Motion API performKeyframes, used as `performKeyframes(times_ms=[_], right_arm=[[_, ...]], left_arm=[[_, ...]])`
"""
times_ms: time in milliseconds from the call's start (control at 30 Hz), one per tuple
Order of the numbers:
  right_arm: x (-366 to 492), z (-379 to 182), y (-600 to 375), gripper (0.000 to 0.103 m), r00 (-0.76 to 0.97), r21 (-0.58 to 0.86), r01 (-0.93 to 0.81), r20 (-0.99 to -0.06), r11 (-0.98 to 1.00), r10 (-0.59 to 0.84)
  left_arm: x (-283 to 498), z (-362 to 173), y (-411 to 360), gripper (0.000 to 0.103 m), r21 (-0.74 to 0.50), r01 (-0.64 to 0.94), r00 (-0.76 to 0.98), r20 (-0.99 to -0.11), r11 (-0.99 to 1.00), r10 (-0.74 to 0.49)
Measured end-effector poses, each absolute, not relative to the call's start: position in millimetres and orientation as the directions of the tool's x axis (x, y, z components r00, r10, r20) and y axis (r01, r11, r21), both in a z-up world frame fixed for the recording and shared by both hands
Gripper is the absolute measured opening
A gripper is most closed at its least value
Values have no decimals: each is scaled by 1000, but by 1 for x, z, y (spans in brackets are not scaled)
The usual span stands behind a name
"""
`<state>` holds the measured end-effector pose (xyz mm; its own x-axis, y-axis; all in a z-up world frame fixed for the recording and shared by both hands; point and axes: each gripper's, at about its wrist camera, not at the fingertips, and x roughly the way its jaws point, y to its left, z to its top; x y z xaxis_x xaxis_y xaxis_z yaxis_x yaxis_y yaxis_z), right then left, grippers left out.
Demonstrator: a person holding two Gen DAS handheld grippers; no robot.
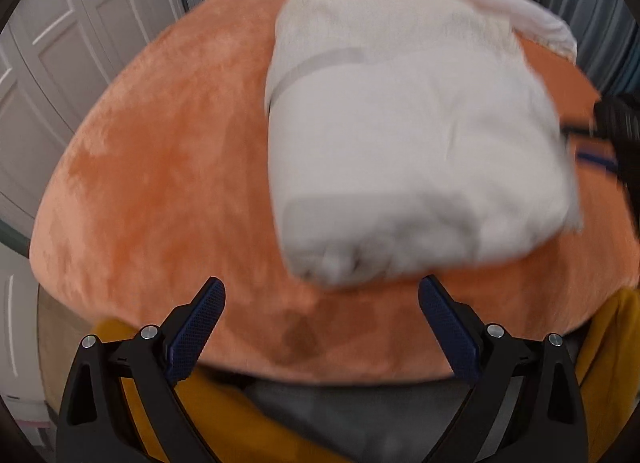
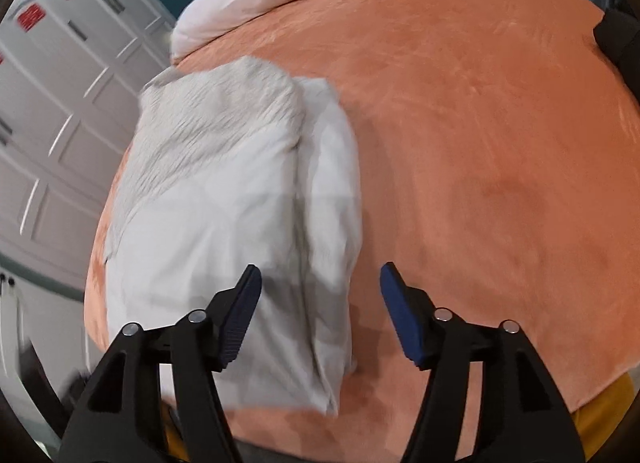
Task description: Fold large clothes
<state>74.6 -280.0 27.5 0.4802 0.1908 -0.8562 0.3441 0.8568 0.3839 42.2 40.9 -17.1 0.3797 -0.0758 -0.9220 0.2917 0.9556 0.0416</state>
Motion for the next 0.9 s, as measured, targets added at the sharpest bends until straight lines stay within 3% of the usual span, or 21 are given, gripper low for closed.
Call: performKeyframes(times_ms=[167, 300, 367, 433, 567, 767, 900], right_arm=[[113, 18, -277, 60, 487, 436, 345, -840, 831, 238], [128, 12, -272, 28, 497, 428, 340, -838, 837, 226], [124, 15, -264, 22, 501, 375, 337, -848, 863, 173], [123, 6, -260, 22, 488, 353, 339, -858, 872, 158], [132, -13, -258, 35, 461, 344, 355, -873, 869, 157], [118, 23, -243, 32, 491, 275, 344, -868, 898, 78], [85, 51, -217, 33, 538, 295, 280, -836, 913, 105]], left_arm=[[56, -39, 53, 94, 128, 214, 399, -916, 968, 32], [88, -34, 57, 94, 91, 210, 411, -912, 973, -4], [101, -31, 48, 95, 154, 256, 461, -887, 954, 19], [114, -34, 44, 95, 227, 263, 511, -857, 938, 64], [141, -48, 53, 98, 197, 223, 489, -870, 955, 66], [128, -28, 44, 91, 262, 232, 495, -861, 937, 118], [106, -11, 45, 91, 225, 227, 492, -866, 948, 87]])
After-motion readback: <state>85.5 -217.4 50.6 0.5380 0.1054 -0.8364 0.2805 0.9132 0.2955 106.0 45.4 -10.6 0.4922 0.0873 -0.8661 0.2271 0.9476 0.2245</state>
